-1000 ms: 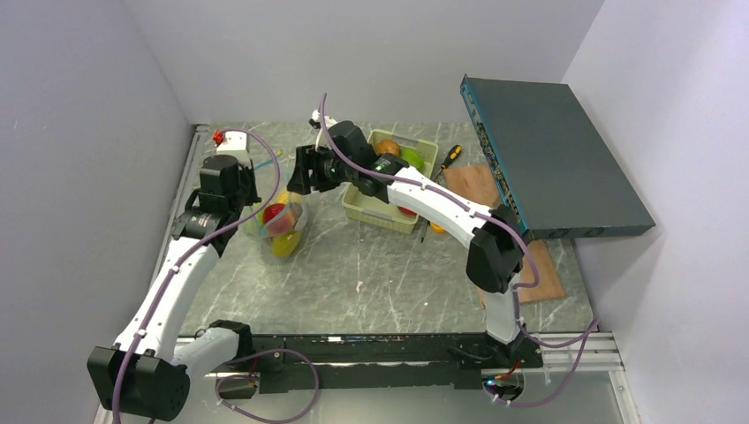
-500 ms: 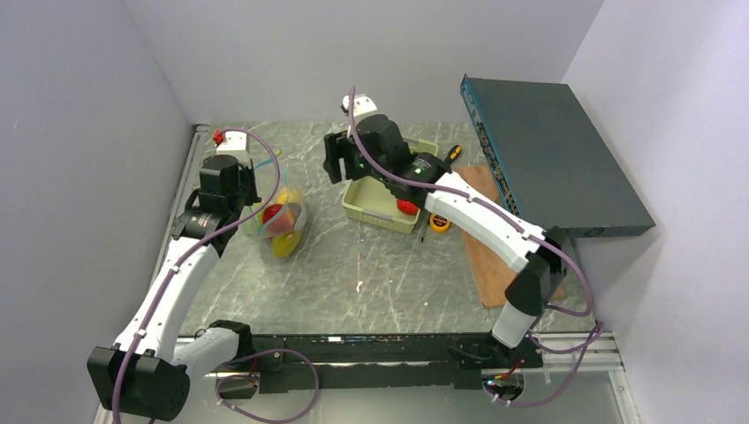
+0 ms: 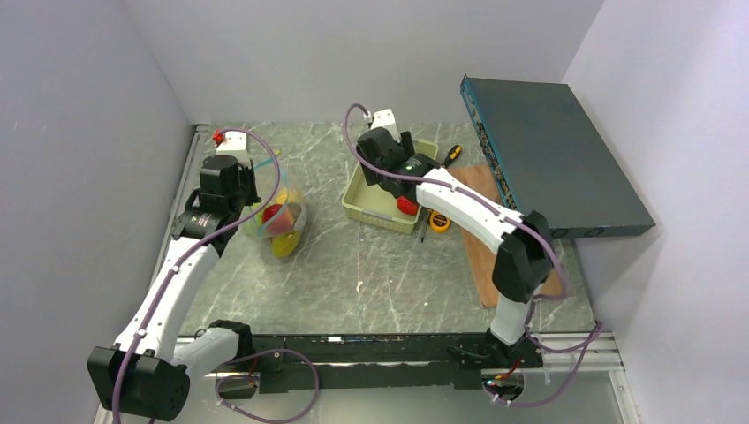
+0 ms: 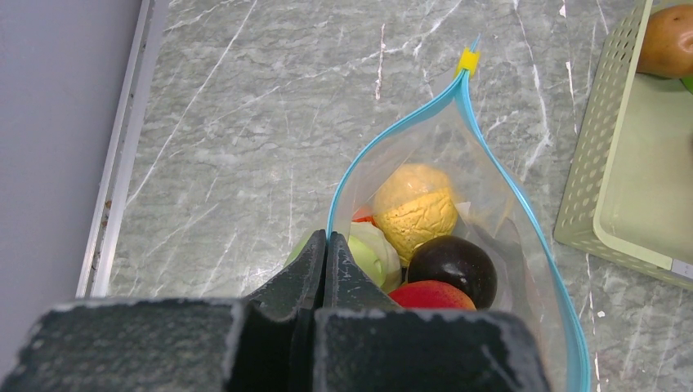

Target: Place the food in the zip-top bag and seal the zipper

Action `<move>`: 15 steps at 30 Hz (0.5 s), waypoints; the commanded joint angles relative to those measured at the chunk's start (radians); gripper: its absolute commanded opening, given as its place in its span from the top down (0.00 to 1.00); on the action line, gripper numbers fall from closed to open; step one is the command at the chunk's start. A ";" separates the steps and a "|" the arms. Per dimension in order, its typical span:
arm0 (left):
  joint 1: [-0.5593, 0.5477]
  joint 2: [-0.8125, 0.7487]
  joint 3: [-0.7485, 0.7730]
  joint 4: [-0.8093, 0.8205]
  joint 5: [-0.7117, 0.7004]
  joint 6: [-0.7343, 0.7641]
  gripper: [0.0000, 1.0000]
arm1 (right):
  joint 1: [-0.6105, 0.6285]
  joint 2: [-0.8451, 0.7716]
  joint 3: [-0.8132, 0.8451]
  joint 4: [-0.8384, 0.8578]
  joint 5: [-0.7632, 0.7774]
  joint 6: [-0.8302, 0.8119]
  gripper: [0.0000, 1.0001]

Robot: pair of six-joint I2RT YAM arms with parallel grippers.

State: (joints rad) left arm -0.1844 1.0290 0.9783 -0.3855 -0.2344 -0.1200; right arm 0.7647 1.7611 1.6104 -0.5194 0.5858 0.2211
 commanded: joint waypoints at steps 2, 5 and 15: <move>-0.003 -0.026 0.002 0.034 -0.019 0.000 1.00 | -0.028 0.102 0.078 -0.102 0.088 -0.019 0.21; -0.003 -0.024 0.005 0.032 -0.020 0.001 1.00 | -0.036 0.161 0.100 -0.126 0.081 -0.022 0.20; -0.003 -0.022 0.004 0.033 -0.022 0.000 1.00 | -0.051 0.320 0.174 -0.246 0.104 0.020 0.15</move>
State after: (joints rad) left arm -0.1844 1.0290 0.9779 -0.3851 -0.2390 -0.1184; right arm 0.7212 2.0651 1.7405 -0.7082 0.6563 0.2169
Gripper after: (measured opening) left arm 0.013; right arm 0.844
